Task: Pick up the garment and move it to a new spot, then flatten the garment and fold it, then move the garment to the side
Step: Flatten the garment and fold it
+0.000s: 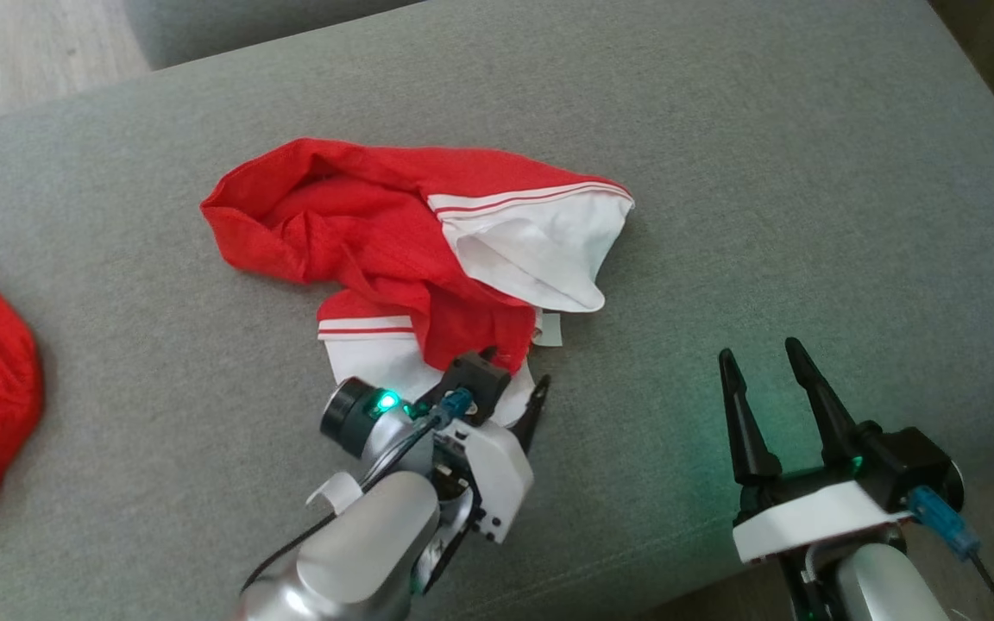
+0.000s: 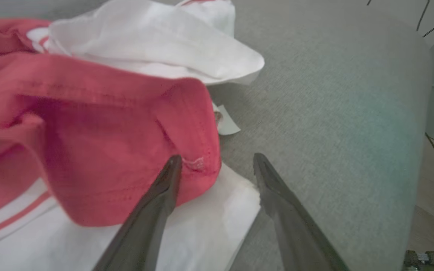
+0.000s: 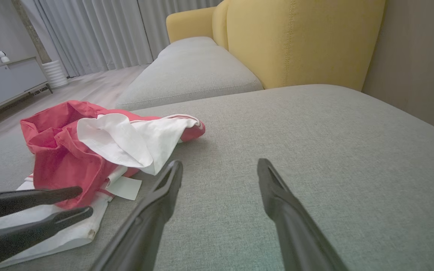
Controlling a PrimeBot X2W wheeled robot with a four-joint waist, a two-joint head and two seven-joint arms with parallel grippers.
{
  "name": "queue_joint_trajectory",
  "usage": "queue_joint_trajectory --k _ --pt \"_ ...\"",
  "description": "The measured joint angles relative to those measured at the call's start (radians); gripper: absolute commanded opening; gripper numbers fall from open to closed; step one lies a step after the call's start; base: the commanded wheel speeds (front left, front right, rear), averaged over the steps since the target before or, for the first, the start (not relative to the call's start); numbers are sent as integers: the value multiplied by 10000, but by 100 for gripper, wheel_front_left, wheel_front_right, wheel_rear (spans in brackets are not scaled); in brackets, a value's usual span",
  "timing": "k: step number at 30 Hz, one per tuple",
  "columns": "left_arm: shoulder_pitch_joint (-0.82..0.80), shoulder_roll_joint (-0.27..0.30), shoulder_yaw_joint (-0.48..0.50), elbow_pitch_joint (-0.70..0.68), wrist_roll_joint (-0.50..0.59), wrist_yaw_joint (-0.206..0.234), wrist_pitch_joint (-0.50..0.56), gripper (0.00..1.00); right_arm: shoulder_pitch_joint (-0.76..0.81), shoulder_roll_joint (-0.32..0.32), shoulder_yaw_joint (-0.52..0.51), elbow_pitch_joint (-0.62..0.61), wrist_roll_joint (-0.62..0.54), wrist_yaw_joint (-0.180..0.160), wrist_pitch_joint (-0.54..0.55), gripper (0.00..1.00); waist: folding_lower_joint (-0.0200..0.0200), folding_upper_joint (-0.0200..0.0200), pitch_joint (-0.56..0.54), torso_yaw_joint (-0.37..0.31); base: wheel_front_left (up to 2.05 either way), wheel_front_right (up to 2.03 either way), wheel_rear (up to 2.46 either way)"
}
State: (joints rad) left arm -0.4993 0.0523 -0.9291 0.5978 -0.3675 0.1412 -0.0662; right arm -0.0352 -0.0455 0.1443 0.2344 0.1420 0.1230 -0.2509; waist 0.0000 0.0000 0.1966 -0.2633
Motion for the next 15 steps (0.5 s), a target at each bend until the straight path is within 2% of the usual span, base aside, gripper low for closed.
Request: queue_joint_trajectory --k 1,2,6,12,15 --pt "-19 -6 -19 117 -69 79 21 100 0 0 0 0 12 0 0 100 0 0 6 -33 0 0 0" --pt "-36 -4 -52 259 -84 138 35 89 0 0 2 0 35 0 0 100 0 0 9 -59 0 0 0" --pt "-149 -4 -150 765 -259 355 40 0 0 0 33 0 77 0 0 100 0 0 10 -124 0 0 0" --pt "-523 -8 -186 1011 -677 500 -290 0 1 0 33 2 148 0 0 100 0 0 -27 -125 0 0 0" --pt "-537 -8 2 863 -1227 525 -527 0 2 0 21 2 151 0 0 100 0 0 -72 -96 0 0 0"
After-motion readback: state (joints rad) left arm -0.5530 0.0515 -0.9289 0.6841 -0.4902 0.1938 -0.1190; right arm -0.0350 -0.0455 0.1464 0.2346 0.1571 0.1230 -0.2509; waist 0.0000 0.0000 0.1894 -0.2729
